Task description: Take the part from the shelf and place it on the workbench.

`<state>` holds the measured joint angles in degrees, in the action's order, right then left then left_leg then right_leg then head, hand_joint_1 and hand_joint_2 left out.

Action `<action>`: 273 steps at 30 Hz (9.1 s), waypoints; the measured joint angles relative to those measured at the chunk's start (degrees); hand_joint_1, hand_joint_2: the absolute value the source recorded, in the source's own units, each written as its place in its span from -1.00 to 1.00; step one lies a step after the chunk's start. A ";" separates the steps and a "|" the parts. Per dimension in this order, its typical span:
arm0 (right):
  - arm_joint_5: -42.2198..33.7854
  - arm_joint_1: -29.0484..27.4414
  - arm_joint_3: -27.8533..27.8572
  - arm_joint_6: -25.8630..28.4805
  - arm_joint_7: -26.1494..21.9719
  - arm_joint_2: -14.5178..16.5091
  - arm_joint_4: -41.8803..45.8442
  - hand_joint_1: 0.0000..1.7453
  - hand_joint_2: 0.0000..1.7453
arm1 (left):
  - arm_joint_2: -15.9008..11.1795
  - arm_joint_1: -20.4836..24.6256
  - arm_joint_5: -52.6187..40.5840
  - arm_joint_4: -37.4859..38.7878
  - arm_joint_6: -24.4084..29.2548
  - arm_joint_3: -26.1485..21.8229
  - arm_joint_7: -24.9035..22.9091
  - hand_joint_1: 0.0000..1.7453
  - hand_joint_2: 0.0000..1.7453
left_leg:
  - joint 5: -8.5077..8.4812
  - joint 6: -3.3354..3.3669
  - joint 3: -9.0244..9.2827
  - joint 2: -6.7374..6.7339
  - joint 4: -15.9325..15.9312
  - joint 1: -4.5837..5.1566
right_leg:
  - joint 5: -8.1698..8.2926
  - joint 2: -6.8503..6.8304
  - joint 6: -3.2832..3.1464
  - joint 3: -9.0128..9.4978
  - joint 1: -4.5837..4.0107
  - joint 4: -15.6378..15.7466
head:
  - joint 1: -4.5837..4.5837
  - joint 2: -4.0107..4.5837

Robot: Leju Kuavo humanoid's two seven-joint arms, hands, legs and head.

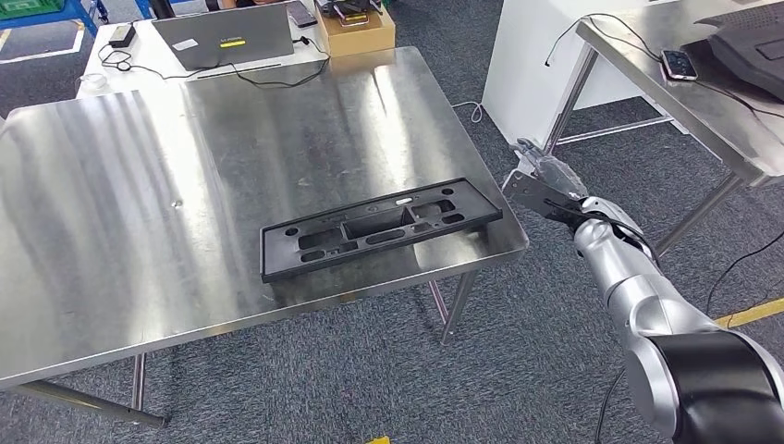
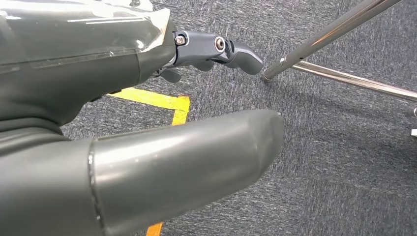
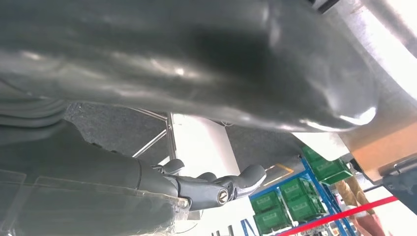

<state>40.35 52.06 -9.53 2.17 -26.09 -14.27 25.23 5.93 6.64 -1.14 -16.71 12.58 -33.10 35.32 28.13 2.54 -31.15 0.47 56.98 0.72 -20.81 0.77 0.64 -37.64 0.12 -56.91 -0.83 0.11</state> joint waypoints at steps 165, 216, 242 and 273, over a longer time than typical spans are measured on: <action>-18.76 -48.26 17.17 19.84 24.89 18.52 -13.57 -1.00 -1.00 | 5.10 -2.50 -24.16 4.36 10.28 -19.29 -28.48 -1.00 -1.00 | 2.57 -3.36 1.70 0.03 1.84 -2.37 | -3.12 -1.67 2.71 2.19 0.92 -1.30 | 0.28 0.00; -18.27 -47.49 19.52 21.08 21.81 18.29 -13.82 -1.00 -1.00 | 4.68 -2.11 -27.28 4.44 10.84 -18.75 -27.57 -1.00 -1.00 | 5.29 -3.14 -7.40 -0.71 12.75 -1.98 | -7.34 -1.11 -0.44 8.95 1.00 1.22 | 0.43 0.00; -18.81 -46.93 20.09 19.86 22.04 17.95 -13.82 -1.00 -1.00 | 5.02 -2.58 -26.91 4.81 11.63 -18.75 -28.16 -1.00 -1.00 | -0.28 0.46 1.01 -1.16 0.20 -1.03 | -6.12 -0.91 1.99 4.27 0.40 -2.05 | 0.14 0.00; -19.94 -45.86 21.99 19.49 22.69 18.09 -13.80 -1.00 -1.00 | 5.03 -2.43 -26.82 4.93 11.46 -18.77 -27.95 -1.00 -1.00 | -0.29 0.10 0.98 1.21 -0.19 -1.63 | -6.12 4.13 0.75 2.51 -0.44 -3.43 | -0.02 -0.01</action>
<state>20.41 6.21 12.46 21.65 -3.40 3.81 11.43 10.96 4.21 -27.96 -11.78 24.04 -51.87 7.37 27.85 2.64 -30.16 1.68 56.79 -0.92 -26.93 4.90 1.39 -35.13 -0.31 -60.34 -0.85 0.10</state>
